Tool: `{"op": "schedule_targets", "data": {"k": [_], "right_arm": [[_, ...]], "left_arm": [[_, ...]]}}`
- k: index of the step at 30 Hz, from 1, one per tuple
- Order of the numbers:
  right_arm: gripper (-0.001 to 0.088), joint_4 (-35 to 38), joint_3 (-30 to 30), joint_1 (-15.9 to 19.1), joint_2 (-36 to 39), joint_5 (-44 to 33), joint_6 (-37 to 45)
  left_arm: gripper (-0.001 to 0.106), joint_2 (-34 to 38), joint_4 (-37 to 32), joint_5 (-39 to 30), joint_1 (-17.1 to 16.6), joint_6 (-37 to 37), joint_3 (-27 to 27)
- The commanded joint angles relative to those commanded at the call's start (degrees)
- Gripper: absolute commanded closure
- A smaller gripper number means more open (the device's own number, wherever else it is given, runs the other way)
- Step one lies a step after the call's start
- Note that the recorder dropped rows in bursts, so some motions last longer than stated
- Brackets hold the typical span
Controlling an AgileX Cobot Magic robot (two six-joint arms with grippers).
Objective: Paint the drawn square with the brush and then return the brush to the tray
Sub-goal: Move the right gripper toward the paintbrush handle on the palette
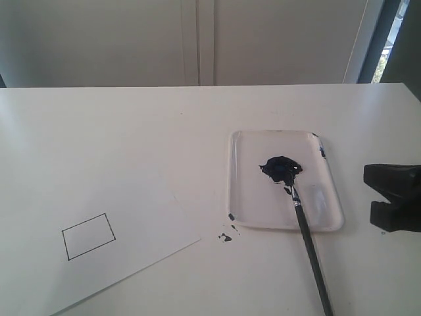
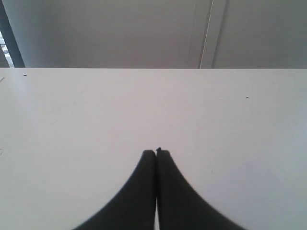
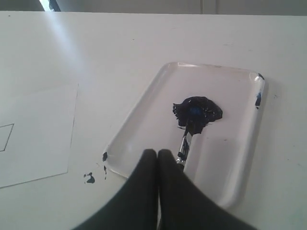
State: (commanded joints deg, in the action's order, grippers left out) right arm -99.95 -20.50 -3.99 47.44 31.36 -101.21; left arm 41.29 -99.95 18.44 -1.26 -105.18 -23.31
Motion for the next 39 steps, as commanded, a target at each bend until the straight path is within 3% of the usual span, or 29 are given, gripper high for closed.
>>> {"op": "schedule_targets", "data": {"k": [28, 34, 39], "right_arm": [[0.0868, 0.0, -0.12, 0.0, 0.0, 1.43, 0.07], [0.0868, 23.55, -0.12, 0.0, 0.0, -0.57, 22.86], [0.0868, 43.71, -0.12, -0.49, 0.0, -12.73, 44.97]], "left_arm": [[0.105, 0.0, 0.0, 0.0, 0.0, 0.0, 0.0], [0.105, 0.0, 0.0, 0.0, 0.0, 0.0, 0.0], [0.105, 0.0, 0.0, 0.0, 0.0, 0.0, 0.0]]}}
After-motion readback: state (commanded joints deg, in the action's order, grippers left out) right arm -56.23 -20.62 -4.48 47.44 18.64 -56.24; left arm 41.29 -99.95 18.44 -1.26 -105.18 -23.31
